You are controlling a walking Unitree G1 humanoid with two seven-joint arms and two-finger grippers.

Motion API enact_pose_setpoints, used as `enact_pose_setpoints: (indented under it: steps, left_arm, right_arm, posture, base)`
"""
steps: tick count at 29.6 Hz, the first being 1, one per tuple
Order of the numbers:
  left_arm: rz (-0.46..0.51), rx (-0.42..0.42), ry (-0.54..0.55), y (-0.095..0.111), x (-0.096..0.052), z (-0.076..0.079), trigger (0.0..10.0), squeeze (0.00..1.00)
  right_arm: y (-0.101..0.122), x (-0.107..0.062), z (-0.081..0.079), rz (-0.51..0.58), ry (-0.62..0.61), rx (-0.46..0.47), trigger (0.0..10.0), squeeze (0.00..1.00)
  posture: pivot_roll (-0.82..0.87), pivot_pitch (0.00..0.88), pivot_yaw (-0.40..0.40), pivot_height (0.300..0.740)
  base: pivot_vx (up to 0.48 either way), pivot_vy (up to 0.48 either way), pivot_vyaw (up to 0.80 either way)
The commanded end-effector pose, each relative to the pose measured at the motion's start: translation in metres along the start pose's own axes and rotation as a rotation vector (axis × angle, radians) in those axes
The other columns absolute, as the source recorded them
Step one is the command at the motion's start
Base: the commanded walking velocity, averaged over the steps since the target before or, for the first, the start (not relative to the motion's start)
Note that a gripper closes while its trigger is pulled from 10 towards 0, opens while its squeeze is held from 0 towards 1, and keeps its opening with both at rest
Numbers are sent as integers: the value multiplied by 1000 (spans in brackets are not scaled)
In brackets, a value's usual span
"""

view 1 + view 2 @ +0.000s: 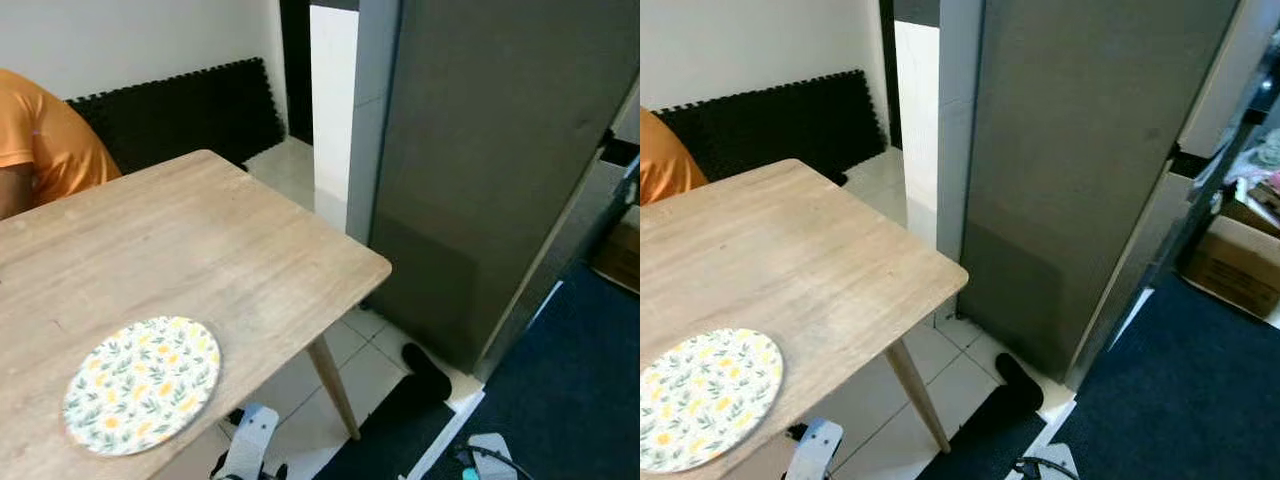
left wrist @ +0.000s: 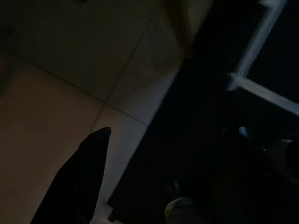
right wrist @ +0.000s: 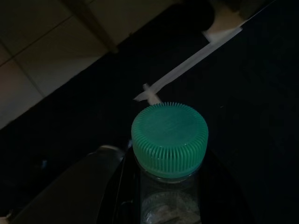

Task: Restocking fridge

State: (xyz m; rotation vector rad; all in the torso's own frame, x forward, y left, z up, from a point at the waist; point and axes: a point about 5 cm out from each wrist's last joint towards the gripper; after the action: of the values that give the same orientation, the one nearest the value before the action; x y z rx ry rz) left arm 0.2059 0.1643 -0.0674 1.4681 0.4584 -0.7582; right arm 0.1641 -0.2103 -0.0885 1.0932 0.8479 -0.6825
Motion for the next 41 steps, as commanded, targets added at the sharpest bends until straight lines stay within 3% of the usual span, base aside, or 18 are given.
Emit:
enact_pose_setpoints:
  steps: [1, 41]
  left_arm:
    - [0, -7, 6, 0, 0, -2, 10000, 0]
    - [7, -15, -2, 7, 2, 0, 10000, 0]
  right_arm:
    - [1, 0, 0, 3, 0, -11, 10000, 0]
    - [5, 0, 1, 12, -11, -8, 10000, 0]
  posture:
    - [-66, 26, -2, 740]
    - [-78, 22, 6, 740]
  base:
    - [0, -480, 0]
    - [0, -384, 0]
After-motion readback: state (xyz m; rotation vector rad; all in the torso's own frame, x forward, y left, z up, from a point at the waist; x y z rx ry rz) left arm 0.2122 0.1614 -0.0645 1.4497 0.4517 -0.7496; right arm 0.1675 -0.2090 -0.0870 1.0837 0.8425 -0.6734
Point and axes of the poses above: a point about 5 cm out from each wrist's last joint towards the gripper, its own x axis pointing out of the wrist towards the gripper, its own y axis along the axis of the wrist's last joint, z = x × y, and after that the axes turned 12 degrees about -x, right-handed
